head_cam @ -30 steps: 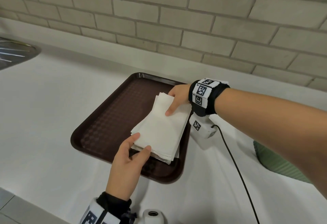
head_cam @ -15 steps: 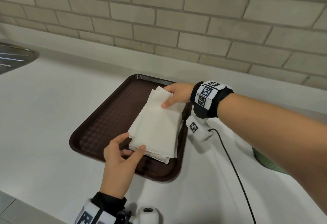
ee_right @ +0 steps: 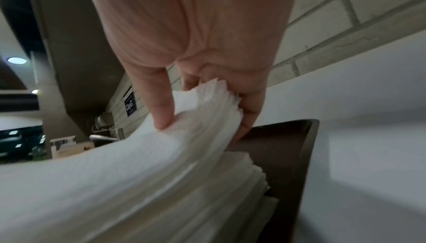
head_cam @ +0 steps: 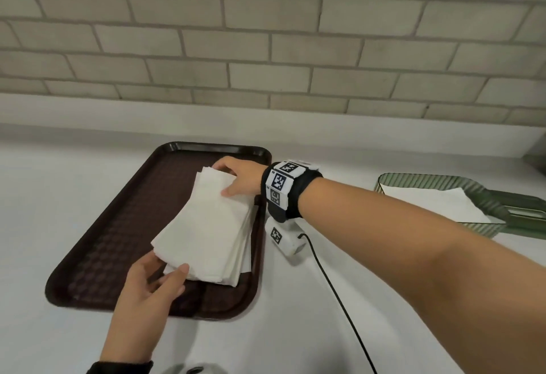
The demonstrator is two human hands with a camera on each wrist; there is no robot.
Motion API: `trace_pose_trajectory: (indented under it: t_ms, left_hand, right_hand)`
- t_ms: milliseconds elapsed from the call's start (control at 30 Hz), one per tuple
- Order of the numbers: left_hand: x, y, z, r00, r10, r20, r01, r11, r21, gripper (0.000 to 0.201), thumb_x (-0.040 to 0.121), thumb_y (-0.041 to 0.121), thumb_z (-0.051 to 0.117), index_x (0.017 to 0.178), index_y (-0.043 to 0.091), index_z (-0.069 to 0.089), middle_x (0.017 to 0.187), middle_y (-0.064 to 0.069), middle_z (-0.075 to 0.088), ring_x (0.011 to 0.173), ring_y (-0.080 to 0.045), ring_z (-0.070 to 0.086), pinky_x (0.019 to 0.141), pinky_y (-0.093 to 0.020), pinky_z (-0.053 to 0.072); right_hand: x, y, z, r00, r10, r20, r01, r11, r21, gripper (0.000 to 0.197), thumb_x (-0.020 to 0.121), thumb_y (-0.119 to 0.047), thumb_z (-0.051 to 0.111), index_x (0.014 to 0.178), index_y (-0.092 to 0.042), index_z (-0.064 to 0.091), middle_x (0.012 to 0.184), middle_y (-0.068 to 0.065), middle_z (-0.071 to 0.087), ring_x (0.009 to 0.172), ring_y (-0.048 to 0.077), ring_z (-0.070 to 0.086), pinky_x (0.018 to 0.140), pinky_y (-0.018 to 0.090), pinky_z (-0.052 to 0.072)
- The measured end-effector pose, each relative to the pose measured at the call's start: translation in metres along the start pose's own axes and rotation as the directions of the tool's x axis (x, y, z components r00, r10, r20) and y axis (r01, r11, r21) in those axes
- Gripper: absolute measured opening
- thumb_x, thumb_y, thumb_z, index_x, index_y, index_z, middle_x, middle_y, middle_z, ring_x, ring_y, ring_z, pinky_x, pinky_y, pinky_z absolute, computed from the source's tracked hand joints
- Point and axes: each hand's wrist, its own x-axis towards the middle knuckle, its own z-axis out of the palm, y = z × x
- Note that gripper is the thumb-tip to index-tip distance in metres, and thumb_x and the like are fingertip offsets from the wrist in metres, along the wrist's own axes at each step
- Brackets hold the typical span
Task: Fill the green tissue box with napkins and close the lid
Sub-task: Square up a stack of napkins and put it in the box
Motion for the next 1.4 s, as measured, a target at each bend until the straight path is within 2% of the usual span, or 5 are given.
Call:
trace_pose_trajectory:
  t_ms: [433,667,900,1133,1400]
  left_hand:
    - [0.001,0.000,0.002,1.000,-0.019,0.009,0.019,0.999,0.046,0.032,0.085,0.006,0.064,0.110,0.021,0.053,0.102,0.012,0.065,0.094,-0.005,0.063,0.093,-0.037,0.048]
    - [0.001,0.003,-0.002,0.999,-0.001,-0.045,0.005,0.996,0.091,0.043,0.083,0.011,0.068,0.119,0.020,0.046,0.112,0.012,0.055,0.090,-0.007,0.060,0.075,-0.028,0.050]
    - [0.005,0.011,-0.005,0.998,0.062,-0.033,-0.058,0.994,0.092,0.080,0.063,0.030,0.084,0.129,0.017,0.041,0.124,0.005,0.056,0.107,-0.009,0.060,0.084,-0.024,0.048]
    - [-0.006,0.025,0.010,0.988,0.146,0.045,-0.148,0.988,0.041,0.089,0.045,0.039,0.092,0.121,0.025,0.048,0.105,0.007,0.068,0.093,-0.005,0.067,0.076,-0.021,0.051]
    - [-0.033,0.045,0.038,0.942,0.287,0.176,-0.302,0.951,0.067,0.061,0.050,0.030,0.091,0.104,0.022,0.065,0.095,0.011,0.072,0.085,-0.001,0.068,0.065,-0.011,0.052]
  right_hand:
    - [0.017,0.011,0.006,0.998,0.028,-0.064,-0.042,0.973,-0.226,0.026,0.078,-0.038,0.070,0.095,-0.018,0.070,0.090,-0.004,0.063,0.088,0.016,0.061,0.076,0.026,0.049]
    - [0.007,-0.006,-0.015,0.996,-0.091,-0.011,0.087,0.973,-0.213,0.020,0.085,-0.033,0.065,0.099,-0.019,0.063,0.080,-0.011,0.053,0.082,0.012,0.052,0.065,0.022,0.037]
    - [-0.028,-0.001,-0.036,0.983,-0.159,0.097,0.137,0.970,0.199,0.036,0.092,-0.021,0.059,0.123,-0.007,0.049,0.124,0.012,0.060,0.113,0.025,0.058,0.103,0.041,0.043]
    - [-0.074,0.010,-0.038,0.977,-0.212,0.020,0.177,0.862,0.474,0.037,0.095,-0.009,0.051,0.131,-0.005,0.044,0.118,0.005,0.060,0.101,0.014,0.060,0.088,0.023,0.051]
    - [-0.162,0.029,-0.020,0.947,-0.123,-0.297,0.307,0.619,0.723,0.044,0.083,-0.020,0.063,0.125,-0.017,0.051,0.115,0.002,0.066,0.104,0.015,0.064,0.083,0.025,0.051]
